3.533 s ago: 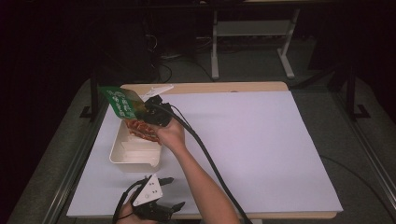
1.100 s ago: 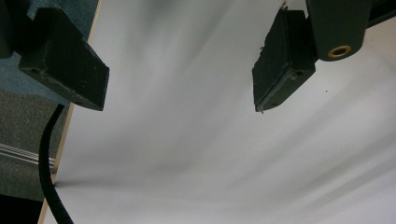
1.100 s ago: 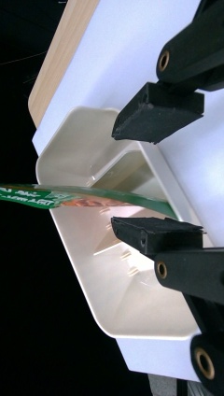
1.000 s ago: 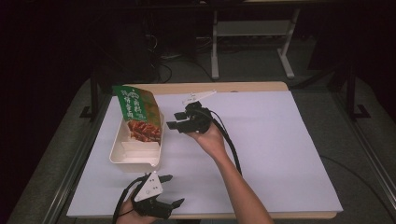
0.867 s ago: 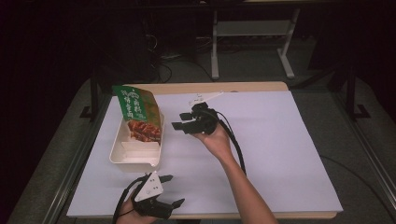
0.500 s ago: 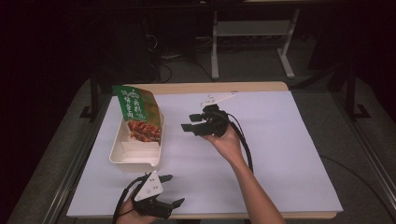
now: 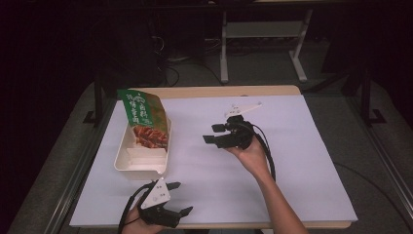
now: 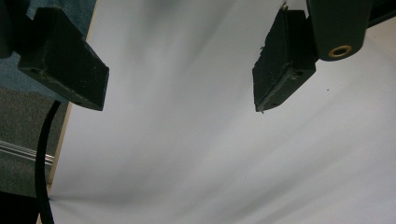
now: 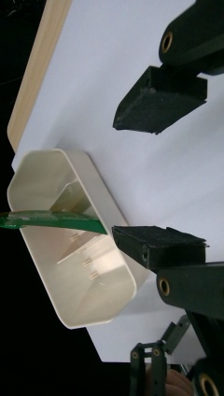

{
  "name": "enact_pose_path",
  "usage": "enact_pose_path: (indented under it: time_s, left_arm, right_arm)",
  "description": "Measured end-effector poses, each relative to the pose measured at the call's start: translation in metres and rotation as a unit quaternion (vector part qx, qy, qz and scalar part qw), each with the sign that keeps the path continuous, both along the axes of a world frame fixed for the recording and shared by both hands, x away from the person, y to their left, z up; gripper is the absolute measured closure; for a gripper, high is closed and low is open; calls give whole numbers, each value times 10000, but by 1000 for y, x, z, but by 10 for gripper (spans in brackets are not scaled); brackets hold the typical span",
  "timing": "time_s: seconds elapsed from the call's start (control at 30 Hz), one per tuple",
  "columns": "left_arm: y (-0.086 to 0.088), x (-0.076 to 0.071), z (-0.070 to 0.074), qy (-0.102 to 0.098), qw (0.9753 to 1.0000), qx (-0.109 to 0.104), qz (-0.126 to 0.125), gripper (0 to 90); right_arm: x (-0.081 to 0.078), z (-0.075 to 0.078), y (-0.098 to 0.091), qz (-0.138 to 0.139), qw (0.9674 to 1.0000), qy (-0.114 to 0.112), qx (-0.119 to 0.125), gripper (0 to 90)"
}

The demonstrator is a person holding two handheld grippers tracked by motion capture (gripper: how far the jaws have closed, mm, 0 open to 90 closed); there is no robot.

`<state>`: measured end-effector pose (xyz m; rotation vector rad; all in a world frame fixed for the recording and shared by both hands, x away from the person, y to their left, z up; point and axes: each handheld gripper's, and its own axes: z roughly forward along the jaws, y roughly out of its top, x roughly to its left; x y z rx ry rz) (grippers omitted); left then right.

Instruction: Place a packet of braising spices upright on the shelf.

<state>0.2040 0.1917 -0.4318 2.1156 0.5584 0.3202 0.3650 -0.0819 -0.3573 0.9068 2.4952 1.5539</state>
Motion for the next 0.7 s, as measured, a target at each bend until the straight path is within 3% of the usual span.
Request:
enact_pose_path:
  time_s: [0.7]
  left_arm:
    - [-2, 2, -1, -35, 10000, 90, -7, 181]
  right_arm:
    - [-24, -15, -41, -144, 9998, 110, -8, 364]
